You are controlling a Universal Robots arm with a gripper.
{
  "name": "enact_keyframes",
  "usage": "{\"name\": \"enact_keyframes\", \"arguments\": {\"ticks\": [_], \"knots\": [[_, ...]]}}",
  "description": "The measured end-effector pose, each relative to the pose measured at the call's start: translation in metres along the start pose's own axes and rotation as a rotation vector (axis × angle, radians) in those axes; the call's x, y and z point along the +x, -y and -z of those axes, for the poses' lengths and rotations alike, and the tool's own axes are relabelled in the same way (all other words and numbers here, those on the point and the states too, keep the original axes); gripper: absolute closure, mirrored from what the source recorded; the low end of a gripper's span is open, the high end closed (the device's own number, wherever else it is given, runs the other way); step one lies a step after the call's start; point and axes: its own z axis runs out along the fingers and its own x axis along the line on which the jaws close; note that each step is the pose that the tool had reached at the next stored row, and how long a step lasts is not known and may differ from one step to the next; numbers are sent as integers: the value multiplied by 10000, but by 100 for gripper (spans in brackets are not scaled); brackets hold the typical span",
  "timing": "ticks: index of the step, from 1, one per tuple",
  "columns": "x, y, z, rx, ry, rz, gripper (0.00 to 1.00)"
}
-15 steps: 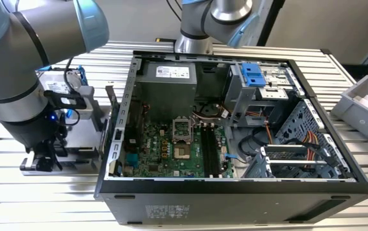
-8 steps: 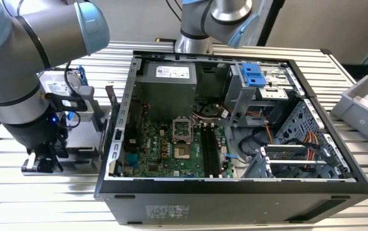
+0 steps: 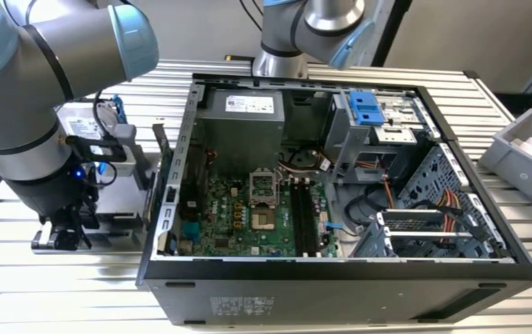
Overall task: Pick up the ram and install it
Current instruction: 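Pick up the ram and move it above insertion slot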
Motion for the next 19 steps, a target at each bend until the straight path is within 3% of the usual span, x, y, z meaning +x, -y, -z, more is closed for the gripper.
{"name": "enact_keyframes", "arguments": {"ticks": [3,4,19], "knots": [[0,0,0,0,-2,0,0],[0,0,0,0,-3,0,100],[0,0,0,0,-19,0,100]]}}
